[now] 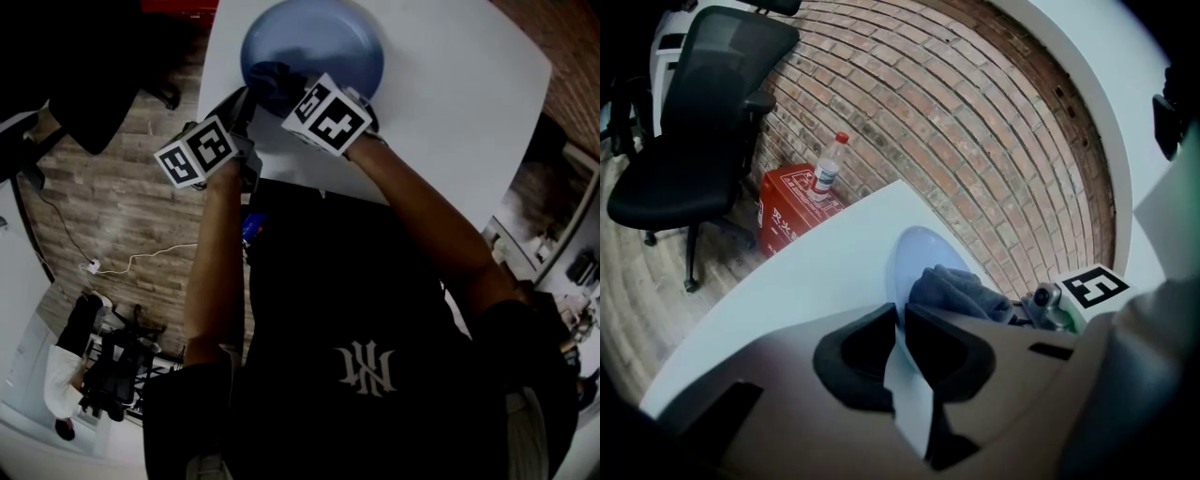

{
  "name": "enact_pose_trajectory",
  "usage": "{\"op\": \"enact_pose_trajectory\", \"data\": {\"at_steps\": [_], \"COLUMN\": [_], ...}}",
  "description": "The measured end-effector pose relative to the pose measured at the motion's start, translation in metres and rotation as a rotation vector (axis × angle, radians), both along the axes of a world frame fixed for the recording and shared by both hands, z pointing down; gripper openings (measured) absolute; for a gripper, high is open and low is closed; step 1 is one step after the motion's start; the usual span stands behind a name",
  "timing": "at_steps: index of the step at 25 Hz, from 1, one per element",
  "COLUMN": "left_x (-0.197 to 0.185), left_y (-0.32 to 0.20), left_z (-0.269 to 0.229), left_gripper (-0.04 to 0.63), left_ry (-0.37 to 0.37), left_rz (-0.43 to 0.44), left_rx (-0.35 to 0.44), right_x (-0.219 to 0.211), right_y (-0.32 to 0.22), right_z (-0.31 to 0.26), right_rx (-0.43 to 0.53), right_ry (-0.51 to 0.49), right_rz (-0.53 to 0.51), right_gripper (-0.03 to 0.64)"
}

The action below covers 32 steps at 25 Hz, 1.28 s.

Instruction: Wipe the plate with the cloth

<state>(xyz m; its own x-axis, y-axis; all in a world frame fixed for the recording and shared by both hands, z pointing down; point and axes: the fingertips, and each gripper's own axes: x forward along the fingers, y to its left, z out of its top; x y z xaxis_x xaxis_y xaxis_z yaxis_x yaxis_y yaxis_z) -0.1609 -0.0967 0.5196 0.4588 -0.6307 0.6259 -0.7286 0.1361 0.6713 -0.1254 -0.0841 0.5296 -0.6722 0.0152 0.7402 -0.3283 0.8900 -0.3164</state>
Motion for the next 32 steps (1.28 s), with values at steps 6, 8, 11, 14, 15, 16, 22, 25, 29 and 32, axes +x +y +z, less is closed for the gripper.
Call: {"op": "enact_pose_trajectory", "data": {"at_steps": [6, 8, 11, 14, 15, 16, 22, 25, 29, 32], "left_x": [-0.001, -0.002, -0.005, -0.003, -0.003, -0.003, -0.004, -0.005, -0.002, -0.001], "left_y": [-0.001, -0.002, -0.003, -0.004, -0.004, -0.005, -0.005, -0.005, -0.003, -0.003], "left_z": [0.0, 0.0, 0.0, 0.0, 0.0, 0.0, -0.001, -0.003, -0.002, -0.002], "left_gripper": [0.035, 0.035, 0.033, 0.032, 0.032, 0.031, 0.031, 0.031, 0.031, 0.032], "left_ry": [-0.001, -0.002, -0.002, -0.004, -0.004, -0.004, -0.005, -0.004, -0.003, -0.01], "left_rz": [-0.003, -0.008, -0.012, -0.011, -0.011, -0.011, -0.012, -0.012, 0.003, 0.005], "left_rx": [-0.001, 0.002, 0.005, 0.006, 0.006, 0.006, 0.008, 0.008, 0.006, 0.01], "right_x": [-0.001, 0.001, 0.002, 0.009, 0.011, 0.014, 0.033, 0.044, 0.054, 0.058], "right_y": [0.001, 0.003, 0.008, 0.011, 0.012, 0.013, 0.017, 0.017, 0.018, 0.017], "right_z": [0.002, 0.002, 0.003, 0.003, 0.003, 0.003, 0.002, 0.001, 0.001, 0.0], "right_rx": [0.008, 0.001, -0.003, -0.003, -0.003, -0.002, 0.028, 0.038, 0.057, 0.079], "right_ry": [0.021, 0.026, 0.039, 0.05, 0.054, 0.06, 0.116, 0.147, 0.164, 0.181], "right_rz": [-0.028, -0.041, -0.068, -0.086, -0.091, -0.096, -0.156, -0.171, -0.187, -0.198], "right_gripper": [0.083, 0.083, 0.084, 0.084, 0.084, 0.084, 0.083, 0.084, 0.084, 0.084]}}
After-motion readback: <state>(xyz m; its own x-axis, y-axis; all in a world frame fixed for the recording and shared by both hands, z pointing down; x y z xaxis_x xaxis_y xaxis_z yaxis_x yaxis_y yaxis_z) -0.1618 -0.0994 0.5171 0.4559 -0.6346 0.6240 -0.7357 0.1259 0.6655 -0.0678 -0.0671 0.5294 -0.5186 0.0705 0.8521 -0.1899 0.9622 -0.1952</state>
